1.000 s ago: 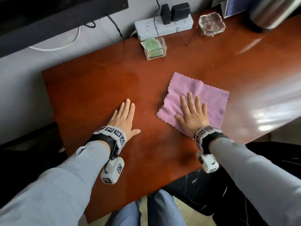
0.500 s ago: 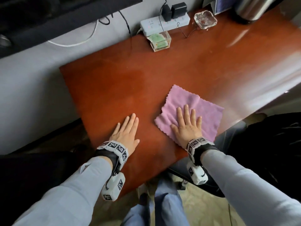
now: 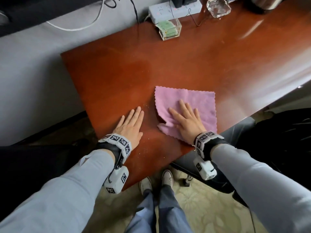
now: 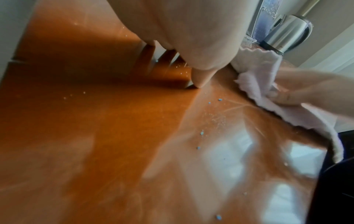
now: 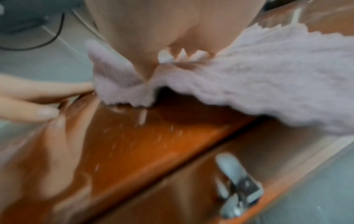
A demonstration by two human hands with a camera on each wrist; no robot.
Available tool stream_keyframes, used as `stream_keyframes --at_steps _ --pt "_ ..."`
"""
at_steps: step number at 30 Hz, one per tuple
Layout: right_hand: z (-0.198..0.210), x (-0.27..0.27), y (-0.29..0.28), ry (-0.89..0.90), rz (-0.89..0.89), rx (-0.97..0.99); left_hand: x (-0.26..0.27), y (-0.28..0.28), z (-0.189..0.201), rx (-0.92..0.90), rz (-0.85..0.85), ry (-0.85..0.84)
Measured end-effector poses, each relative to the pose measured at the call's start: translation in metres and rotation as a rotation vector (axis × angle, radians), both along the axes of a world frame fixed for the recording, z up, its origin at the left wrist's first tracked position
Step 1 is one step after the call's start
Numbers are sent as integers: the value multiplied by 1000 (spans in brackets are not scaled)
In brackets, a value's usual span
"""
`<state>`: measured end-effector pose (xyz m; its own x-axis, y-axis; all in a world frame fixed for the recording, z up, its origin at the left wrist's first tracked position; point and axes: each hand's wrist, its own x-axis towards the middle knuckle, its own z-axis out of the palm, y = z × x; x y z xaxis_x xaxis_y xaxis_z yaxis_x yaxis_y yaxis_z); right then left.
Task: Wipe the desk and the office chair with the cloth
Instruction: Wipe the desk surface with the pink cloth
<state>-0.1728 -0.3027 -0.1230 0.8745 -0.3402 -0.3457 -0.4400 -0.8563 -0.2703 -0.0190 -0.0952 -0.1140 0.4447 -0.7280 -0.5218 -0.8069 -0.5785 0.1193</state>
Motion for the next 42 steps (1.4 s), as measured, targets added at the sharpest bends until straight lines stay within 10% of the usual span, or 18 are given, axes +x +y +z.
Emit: stream_keyframes --at_steps 8,19,26,31,42 --pt "-9 19 23 23 -214 -1 -1 26 -6 31 242 -116" --pt "-23 -2 112 -85 291 -113 12 39 -6 -73 201 -44" --pt "-20 16 84 -43 6 -121 25 63 4 -88 123 16" --pt "-17 20 153 -124 287 -86 34 76 10 -239 33 -29" --pt "-22 20 176 -85 -116 -61 19 51 -16 -118 -311 -135"
